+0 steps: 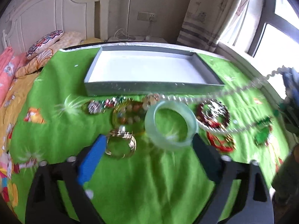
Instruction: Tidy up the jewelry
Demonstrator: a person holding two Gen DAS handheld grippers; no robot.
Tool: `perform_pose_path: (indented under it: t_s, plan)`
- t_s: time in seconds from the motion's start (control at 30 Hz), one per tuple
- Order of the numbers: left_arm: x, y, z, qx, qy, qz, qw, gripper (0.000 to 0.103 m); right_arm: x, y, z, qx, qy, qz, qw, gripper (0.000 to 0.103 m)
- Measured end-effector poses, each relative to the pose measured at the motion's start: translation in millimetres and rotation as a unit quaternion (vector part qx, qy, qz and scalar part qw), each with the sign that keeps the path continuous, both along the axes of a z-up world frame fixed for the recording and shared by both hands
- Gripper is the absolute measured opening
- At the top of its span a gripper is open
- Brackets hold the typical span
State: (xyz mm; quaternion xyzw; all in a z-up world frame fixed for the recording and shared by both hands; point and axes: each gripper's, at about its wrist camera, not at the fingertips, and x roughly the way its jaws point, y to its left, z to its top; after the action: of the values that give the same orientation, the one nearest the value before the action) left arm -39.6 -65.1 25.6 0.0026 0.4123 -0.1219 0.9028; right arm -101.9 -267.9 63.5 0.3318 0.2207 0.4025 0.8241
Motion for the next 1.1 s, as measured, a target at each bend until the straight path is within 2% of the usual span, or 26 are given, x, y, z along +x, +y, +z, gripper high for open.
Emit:
perform_pose_path:
  t_s: [0.03,0.1,0.17,0.2,0.37,0.43,0.47,0.53,0.67,0.9,1.0,1.07,1.1]
  plan:
    - [8,-5,-1,0.014,-0.001,0.002,0.9999,0.076,1,-1,0,-0.001,0.0,-0.002,1.0,0.011]
    - [20,-14,-4,0.041,-0.001,0.004,0.9991,0.068,4,-2,-4,0.0,-0.001,-0.006,1.0,0.011]
    - [27,-23,-8,0.073,0.002,-0.001,0.9974,0.052,6,-4,-4,0.002,-0.002,-0.009,1.0,0.011]
    - [30,-25,-11,0.078,0.011,-0.011,0.9969,0.037,6,-6,-4,0.003,-0.002,-0.012,1.0,0.011]
    - [39,-46,-21,0.152,0.0,-0.064,0.9863,0.033,2,-13,-6,0.011,0.003,-0.019,1.0,0.011]
    - [41,-51,-21,0.174,-0.002,-0.083,0.9811,0.025,3,-12,-7,0.006,0.007,-0.022,1.0,0.011]
    - [43,-49,-19,0.169,-0.001,-0.087,0.9818,0.018,4,-11,-6,0.002,0.007,-0.023,1.0,0.011]
    - [42,-42,-15,0.136,0.002,-0.097,0.986,0.018,3,-10,-1,-0.007,0.002,-0.029,1.0,0.011]
    - [19,-30,0,0.09,-0.028,-0.099,0.9906,0.017,5,-7,22,-0.02,-0.022,-0.037,0.999,0.011]
    - [-11,-19,10,0.087,-0.043,-0.107,0.9895,0.017,3,8,68,-0.036,-0.072,-0.034,0.996,0.011]
    - [-23,-13,20,0.075,-0.056,-0.105,0.9901,0.018,3,10,84,-0.038,-0.086,-0.036,0.995,0.011]
    - [-32,-8,32,0.045,-0.062,-0.112,0.9907,0.018,2,11,92,-0.044,-0.095,-0.039,0.994,0.011]
    - [-36,-3,39,0.018,-0.058,-0.123,0.9905,0.019,1,12,97,-0.045,-0.099,-0.038,0.993,0.011]
